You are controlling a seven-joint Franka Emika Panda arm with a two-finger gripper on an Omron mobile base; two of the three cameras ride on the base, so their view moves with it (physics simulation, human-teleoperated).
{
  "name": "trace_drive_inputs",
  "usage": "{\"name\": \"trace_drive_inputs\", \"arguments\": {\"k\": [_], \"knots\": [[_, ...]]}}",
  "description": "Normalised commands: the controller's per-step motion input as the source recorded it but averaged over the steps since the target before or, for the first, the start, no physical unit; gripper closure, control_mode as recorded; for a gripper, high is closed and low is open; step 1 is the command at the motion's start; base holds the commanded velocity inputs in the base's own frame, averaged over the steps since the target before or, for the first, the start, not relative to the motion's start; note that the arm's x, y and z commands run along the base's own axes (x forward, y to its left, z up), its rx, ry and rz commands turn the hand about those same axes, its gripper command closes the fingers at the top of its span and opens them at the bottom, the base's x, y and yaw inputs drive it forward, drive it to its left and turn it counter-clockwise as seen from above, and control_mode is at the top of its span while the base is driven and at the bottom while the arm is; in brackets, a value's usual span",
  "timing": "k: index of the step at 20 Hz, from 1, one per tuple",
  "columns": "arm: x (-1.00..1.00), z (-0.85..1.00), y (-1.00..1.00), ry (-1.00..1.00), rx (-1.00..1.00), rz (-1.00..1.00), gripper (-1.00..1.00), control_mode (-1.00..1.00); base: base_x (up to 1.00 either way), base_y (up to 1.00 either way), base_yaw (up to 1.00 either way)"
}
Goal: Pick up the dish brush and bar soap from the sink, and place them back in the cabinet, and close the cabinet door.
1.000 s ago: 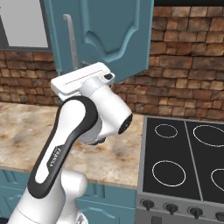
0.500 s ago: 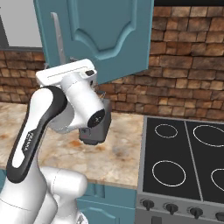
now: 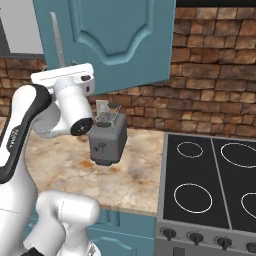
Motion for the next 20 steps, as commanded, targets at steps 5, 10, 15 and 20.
{"name": "trace_drive_inputs", "arguments": {"k": [5,10,15,20], "knots": [[0.63,0.0,0.38,0.0,0.0,-0.1,-1.0,-1.0,0.0,0.0,0.0],[0.59,0.0,0.34,0.0,0.0,-0.1,-1.0,-1.0,0.0,0.0,0.0],[0.52,0.0,0.26,0.01,0.0,-0.1,-1.0,-1.0,0.0,0.0,0.0],[0.47,0.0,0.16,0.0,0.0,-0.08,-1.0,-1.0,0.0,0.0,0.0]]}}
